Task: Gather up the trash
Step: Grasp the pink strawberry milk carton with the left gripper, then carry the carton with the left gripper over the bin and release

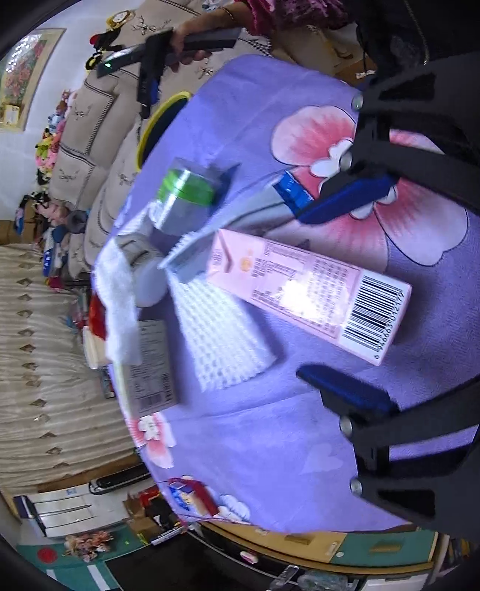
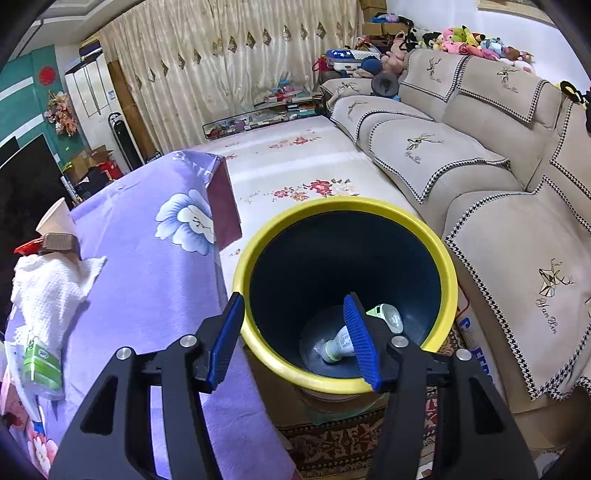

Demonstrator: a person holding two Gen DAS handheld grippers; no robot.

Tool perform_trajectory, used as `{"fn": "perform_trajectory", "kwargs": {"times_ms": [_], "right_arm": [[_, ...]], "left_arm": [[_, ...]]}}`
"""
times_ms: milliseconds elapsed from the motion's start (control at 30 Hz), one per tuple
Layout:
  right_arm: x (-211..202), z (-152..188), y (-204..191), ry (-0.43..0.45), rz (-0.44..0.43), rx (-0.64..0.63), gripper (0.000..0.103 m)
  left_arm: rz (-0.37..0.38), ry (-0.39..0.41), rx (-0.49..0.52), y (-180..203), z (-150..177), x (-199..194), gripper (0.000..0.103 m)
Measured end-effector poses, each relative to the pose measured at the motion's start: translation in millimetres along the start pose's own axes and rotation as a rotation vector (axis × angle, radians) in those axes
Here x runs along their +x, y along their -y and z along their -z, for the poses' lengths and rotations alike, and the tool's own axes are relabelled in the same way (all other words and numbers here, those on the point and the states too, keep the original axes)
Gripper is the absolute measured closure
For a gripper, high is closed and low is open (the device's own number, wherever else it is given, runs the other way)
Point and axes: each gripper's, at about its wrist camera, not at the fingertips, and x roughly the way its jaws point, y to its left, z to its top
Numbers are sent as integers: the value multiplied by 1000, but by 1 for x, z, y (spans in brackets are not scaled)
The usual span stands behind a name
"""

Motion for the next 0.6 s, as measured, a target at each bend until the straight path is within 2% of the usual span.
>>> {"fn": "perform_trajectory", "kwargs": {"times_ms": [67,267,433,600], "right_arm": [[-2,2,-1,1,-10,-1,50],[-5,8,-1,-6,-43,4,50],[-12,10,-2,7,-71,9,50],[-27,13,-1,33,-107,19,50]], "left_arm": [[10,-14,-9,-2,2,3,43],[60,-1,-31,-7,11,-3,62],[20,56,-28,4,12,-28,63],[-43,124,-3,21,-4,-63,63]]}}
